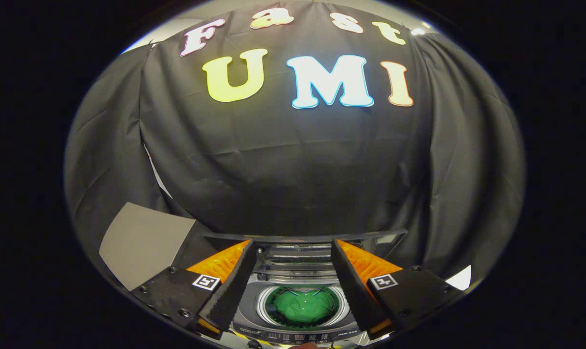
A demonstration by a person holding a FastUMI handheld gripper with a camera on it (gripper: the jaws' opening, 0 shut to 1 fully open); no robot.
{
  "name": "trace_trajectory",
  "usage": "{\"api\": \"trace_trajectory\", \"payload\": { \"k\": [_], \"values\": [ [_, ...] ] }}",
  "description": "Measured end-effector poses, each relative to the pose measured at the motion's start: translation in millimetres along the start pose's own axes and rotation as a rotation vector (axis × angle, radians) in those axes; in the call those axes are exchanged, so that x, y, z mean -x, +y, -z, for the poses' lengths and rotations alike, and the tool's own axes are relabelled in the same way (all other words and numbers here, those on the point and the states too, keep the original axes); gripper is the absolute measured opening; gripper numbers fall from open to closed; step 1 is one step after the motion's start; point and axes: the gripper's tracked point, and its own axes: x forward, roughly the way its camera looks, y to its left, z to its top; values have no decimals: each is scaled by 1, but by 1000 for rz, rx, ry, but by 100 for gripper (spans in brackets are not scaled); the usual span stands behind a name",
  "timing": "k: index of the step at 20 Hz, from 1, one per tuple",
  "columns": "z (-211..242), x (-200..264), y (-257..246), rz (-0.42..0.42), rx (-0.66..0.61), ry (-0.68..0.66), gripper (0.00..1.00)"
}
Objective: Put the clothes into the washing machine and then close the washing machine lid.
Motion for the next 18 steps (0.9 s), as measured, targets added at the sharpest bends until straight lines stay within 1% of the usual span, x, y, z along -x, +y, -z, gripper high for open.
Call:
{"api": "trace_trajectory", "payload": {
  "k": [6, 8, 11, 14, 18],
  "values": [
    [-19, -50, 1, -3, -30, 57, 97],
    [-16, -64, -1, 13, -40, 81, 97],
    [-6, -84, -6, 47, -20, 112, 97],
    [-6, -96, -11, 71, 24, 115, 97],
    [12, -109, -15, 90, 25, 159, 97]
  ]
}}
